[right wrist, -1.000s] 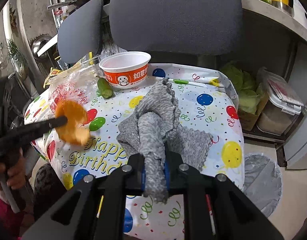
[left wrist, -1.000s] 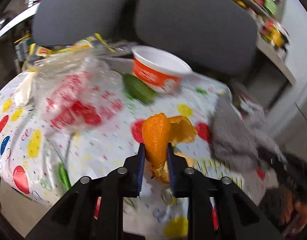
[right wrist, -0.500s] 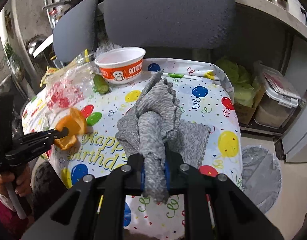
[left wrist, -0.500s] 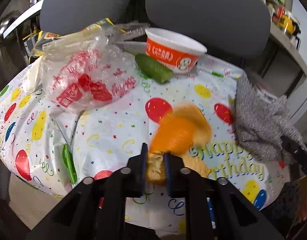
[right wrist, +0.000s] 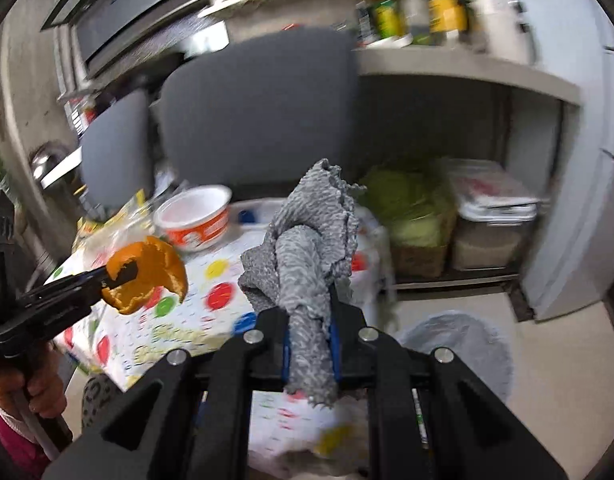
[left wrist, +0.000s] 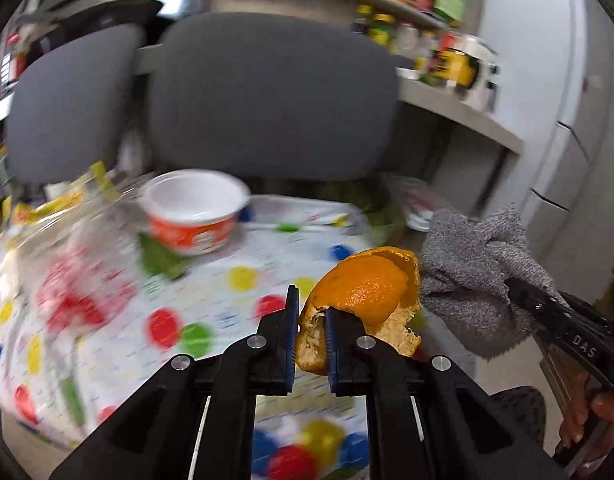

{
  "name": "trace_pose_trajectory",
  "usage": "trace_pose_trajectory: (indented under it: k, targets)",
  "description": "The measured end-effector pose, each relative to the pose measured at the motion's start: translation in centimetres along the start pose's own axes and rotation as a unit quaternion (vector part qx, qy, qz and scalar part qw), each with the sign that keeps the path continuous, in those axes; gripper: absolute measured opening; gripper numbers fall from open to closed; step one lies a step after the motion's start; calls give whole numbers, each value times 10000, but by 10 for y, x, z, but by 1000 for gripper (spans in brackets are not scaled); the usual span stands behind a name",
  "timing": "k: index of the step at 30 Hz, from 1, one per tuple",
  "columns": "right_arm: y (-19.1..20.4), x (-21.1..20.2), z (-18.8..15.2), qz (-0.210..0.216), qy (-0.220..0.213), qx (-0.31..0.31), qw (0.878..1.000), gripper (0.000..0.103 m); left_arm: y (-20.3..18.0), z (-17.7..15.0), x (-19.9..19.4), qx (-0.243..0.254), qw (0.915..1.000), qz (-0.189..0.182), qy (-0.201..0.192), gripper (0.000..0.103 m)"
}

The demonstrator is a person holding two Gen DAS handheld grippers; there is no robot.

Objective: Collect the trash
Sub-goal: 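Carry the cloth and orange peel to the trash bin and release them, then return both tools to the table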

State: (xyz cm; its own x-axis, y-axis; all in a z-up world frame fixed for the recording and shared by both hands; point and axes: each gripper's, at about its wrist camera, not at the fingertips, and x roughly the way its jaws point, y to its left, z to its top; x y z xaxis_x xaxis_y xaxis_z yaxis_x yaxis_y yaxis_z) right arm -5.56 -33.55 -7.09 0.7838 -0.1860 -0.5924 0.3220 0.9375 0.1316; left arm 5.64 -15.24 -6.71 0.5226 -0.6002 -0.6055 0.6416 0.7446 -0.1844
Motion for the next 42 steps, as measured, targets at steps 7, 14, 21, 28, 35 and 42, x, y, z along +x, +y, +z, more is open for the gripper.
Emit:
trace_pose_trajectory:
  k: [7, 14, 21, 28, 35, 42]
  targets:
    - [-85, -46, -18, -904, -119, 583, 9941, 14, -93, 3, 44, 542, 9959, -690, 231, 12]
    - [-139, -29, -49, -1278, 65, 897, 9877, 14, -171, -19, 118, 811, 9896, -1023, 608, 13]
    - [-173, 14, -71, -1281, 168, 985, 9867, 14, -204, -34, 163, 976, 9887, -894, 698, 17]
    - [-195, 40, -69, -1257, 330, 1169, 9846, 43, -214, -32, 190, 965, 9887, -770, 855, 33]
    - [-197, 33, -60, -1275, 188, 1170, 9847, 45, -210, -23, 187, 950, 9895, -746, 797, 52]
    - [-184, 10, -53, -1297, -47, 1097, 9855, 45, -212, -17, 175, 1062, 9872, -993, 656, 74]
